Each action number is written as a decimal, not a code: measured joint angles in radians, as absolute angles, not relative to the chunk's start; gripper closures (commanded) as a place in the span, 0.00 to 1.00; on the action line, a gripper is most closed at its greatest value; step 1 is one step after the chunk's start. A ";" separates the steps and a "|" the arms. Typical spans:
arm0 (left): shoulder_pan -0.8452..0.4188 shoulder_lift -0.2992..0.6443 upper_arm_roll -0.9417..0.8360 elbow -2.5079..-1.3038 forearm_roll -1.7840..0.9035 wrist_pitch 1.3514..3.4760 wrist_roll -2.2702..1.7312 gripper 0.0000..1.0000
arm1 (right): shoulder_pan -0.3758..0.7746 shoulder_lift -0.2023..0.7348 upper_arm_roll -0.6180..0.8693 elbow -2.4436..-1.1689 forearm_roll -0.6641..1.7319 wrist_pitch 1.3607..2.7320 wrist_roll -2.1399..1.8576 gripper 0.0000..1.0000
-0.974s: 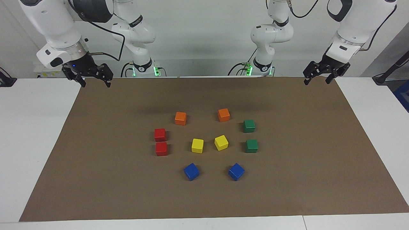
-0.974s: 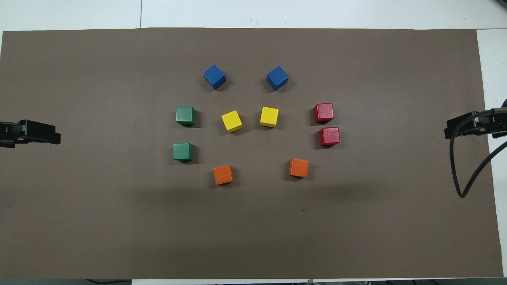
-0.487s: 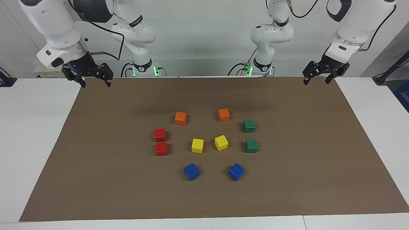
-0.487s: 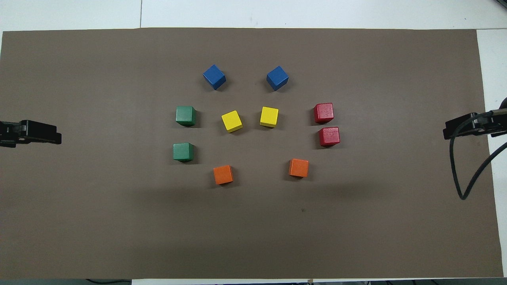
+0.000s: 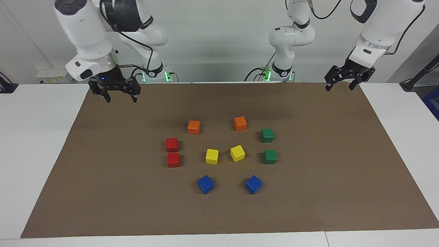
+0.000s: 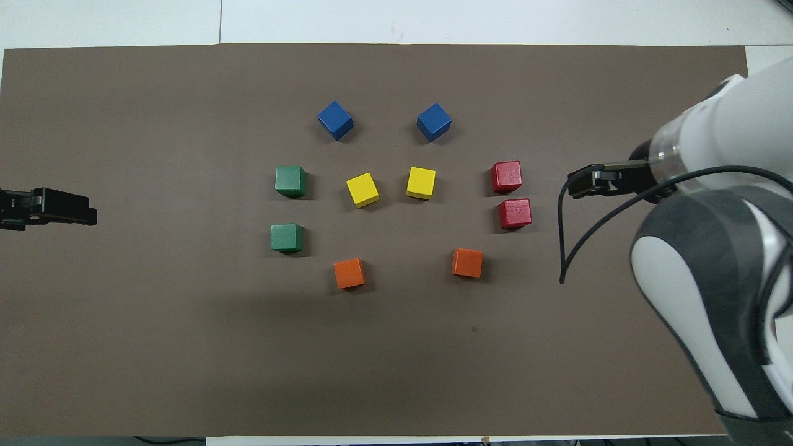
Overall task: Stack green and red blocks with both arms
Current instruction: 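Reach the right gripper to the nearer red block and grasp it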
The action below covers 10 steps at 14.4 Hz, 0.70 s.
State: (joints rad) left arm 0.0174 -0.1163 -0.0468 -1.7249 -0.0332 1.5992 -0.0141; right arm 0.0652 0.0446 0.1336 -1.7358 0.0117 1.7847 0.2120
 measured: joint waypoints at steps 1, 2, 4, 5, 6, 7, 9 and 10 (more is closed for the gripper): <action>0.017 -0.117 -0.047 -1.728 -0.033 1.599 -0.014 0.00 | 0.076 0.077 0.133 -1.743 0.016 1.823 0.212 0.00; 0.017 -0.117 -0.047 -1.730 -0.033 1.599 -0.014 0.00 | 0.088 0.110 0.133 -1.751 0.018 1.862 0.212 0.00; 0.016 -0.117 -0.048 -1.732 -0.033 1.600 -0.014 0.00 | 0.114 0.170 0.133 -1.769 0.019 1.942 0.221 0.00; 0.013 -0.118 -0.048 -1.732 -0.033 1.600 -0.014 0.00 | 0.120 0.191 0.133 -1.780 0.019 1.973 0.225 0.00; 0.004 -0.119 -0.048 -1.733 -0.033 1.600 -0.014 0.00 | 0.123 0.208 0.133 -1.791 0.019 1.993 0.227 0.00; -0.008 -0.119 -0.049 -1.734 -0.033 1.600 -0.015 0.00 | 0.124 0.219 0.133 -1.802 0.019 2.008 0.230 0.00; -0.025 -0.119 -0.050 -1.735 -0.033 1.600 -0.016 0.00 | 0.124 0.230 0.132 -1.836 0.019 2.034 0.235 0.00; -0.035 -0.119 -0.050 -1.736 -0.033 1.606 -0.016 0.00 | 0.124 0.232 0.132 -1.858 0.019 2.047 0.238 0.00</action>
State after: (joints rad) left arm -0.0347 -0.1192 -0.0504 -1.7362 -0.0332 1.6064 -0.0160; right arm 0.1238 0.2316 0.1321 -1.8582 0.0187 2.0473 0.2376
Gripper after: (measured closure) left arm 0.000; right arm 0.000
